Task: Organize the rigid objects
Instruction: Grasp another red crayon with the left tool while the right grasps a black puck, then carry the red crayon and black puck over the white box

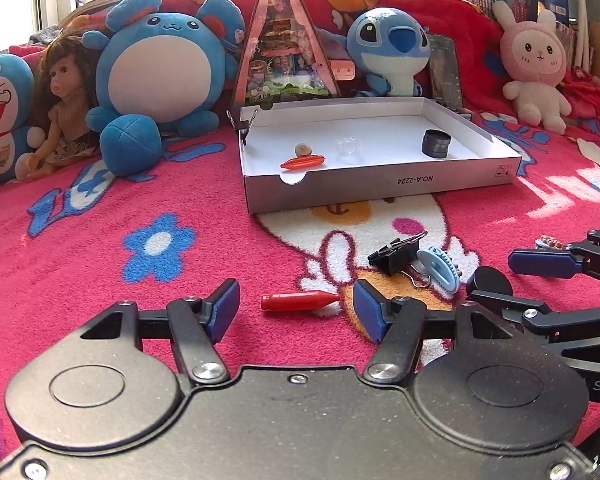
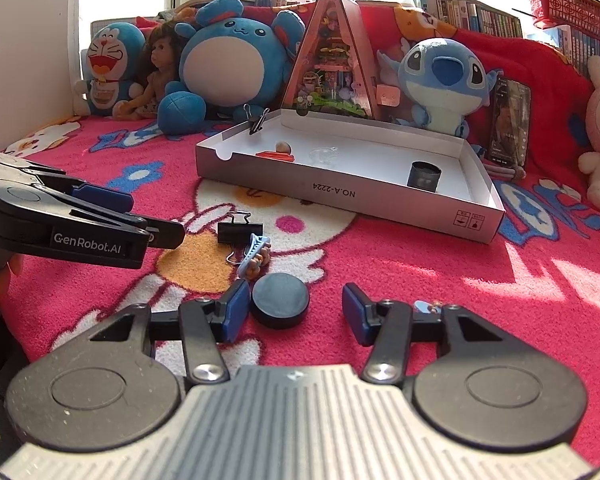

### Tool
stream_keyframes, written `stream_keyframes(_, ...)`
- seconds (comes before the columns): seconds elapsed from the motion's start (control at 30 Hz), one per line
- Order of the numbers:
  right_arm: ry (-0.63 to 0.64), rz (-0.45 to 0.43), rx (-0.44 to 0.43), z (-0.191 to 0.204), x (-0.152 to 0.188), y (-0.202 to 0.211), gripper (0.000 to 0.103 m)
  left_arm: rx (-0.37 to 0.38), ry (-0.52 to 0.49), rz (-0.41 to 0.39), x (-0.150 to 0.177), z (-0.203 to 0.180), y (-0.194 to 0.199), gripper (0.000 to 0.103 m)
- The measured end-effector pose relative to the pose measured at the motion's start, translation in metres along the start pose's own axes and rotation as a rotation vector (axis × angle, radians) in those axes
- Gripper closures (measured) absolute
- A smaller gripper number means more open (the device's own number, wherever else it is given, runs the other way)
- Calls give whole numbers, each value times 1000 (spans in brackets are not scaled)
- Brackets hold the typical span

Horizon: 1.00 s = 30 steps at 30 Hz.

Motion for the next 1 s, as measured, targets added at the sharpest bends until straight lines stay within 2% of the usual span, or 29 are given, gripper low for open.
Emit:
stream_keyframes(0.1, -2, -1, 4, 0, 2, 0, 43, 8, 17, 10, 2, 2, -4, 42)
stream_keyframes(0.23, -10, 3, 4, 0, 4, -1, 43, 35, 40, 5, 5, 2, -5, 48)
stream_keyframes(0.37, -24, -6, 5, 1, 8, 0, 49, 47, 45, -9, 8, -1, -3, 60)
stream_keyframes(0.53, -56, -14, -14, 2, 8, 3, 65, 56, 65, -13, 8, -2, 0, 61)
stream_keyframes(0.77, -43, -34, -6, 4, 3, 11, 66, 52, 70, -30, -2, 3, 7, 61)
stream_keyframes(1.0, -98, -49, 18, -10, -19, 14, 65, 51, 82, -45, -29, 14, 7, 61)
Point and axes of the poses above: each gripper's, at about its wrist camera, not at the fingertips, and y roughly against the way its jaws point, z to its left, x to its underside, the point moved 4 cm from there along -y, roughly the way its jaws point, and after that the axes turned 12 degrees about -y, right-handed, at the moved point
